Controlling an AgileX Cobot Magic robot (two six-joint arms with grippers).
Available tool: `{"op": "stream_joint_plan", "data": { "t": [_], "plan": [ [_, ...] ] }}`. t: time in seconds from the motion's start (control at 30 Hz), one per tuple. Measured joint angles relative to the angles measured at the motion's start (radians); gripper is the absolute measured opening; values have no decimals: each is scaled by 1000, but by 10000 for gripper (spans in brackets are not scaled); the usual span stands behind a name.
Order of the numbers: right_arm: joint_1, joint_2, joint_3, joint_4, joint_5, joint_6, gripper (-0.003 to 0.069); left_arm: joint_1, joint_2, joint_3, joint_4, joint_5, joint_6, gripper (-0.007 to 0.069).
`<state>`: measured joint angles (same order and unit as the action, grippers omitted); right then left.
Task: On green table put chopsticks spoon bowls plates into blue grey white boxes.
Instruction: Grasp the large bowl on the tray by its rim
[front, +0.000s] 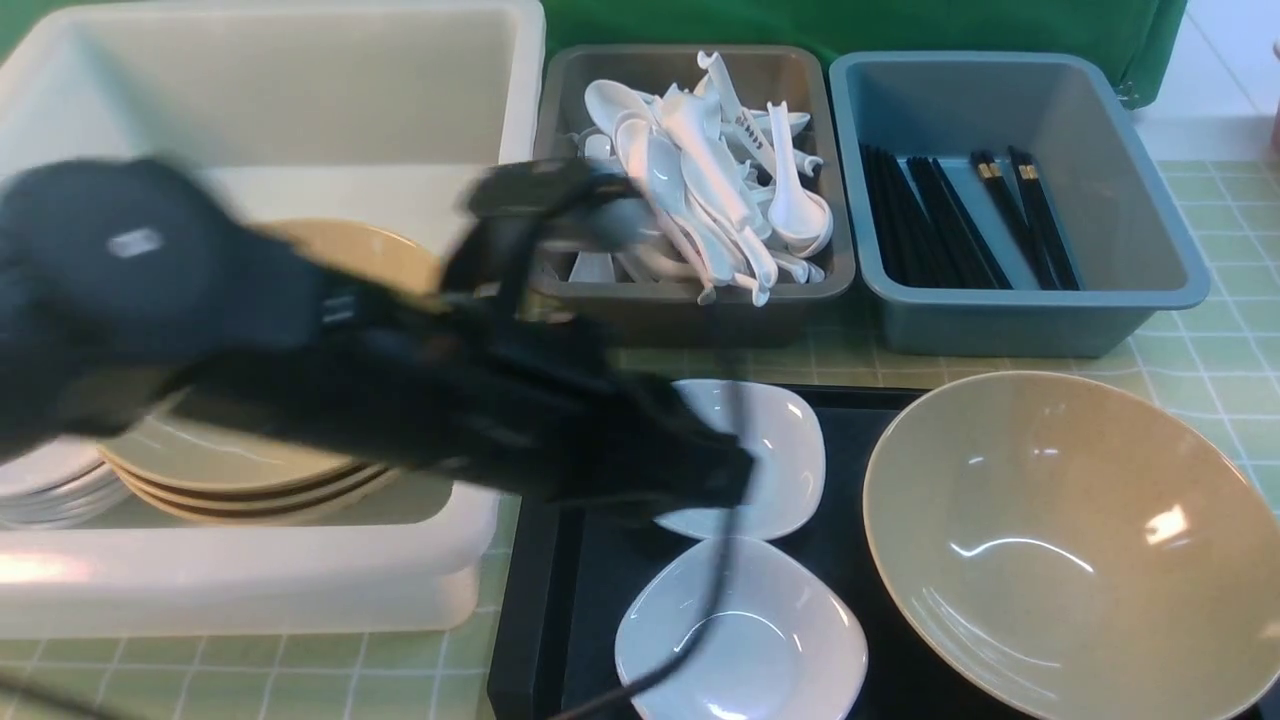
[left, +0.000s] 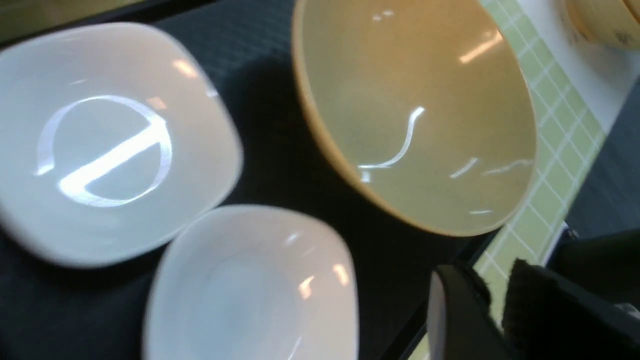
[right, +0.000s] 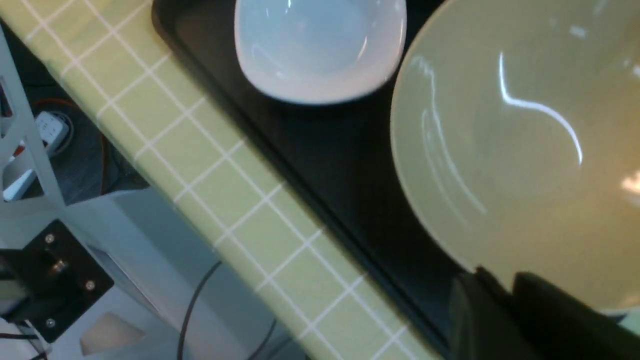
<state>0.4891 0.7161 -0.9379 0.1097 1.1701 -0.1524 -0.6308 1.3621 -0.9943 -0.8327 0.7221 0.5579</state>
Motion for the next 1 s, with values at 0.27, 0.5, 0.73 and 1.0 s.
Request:
{"op": "stream_joint_plan", "data": {
  "t": [0.27, 0.5, 0.73, 1.0],
  "plan": [
    [0, -97, 21, -191, 0, 213, 21, -114, 365, -307, 98, 53, -164, 457],
    [0, -97, 21, -193, 0, 212, 21, -114, 635, -570, 152, 149, -208, 558],
    [0, -97, 21, -196, 0, 202, 21, -114, 729, -669, 169, 203, -219, 525],
    [0, -97, 21, -196, 1, 195, 21, -114, 708, -725, 240, 233, -291, 501]
  ]
}}
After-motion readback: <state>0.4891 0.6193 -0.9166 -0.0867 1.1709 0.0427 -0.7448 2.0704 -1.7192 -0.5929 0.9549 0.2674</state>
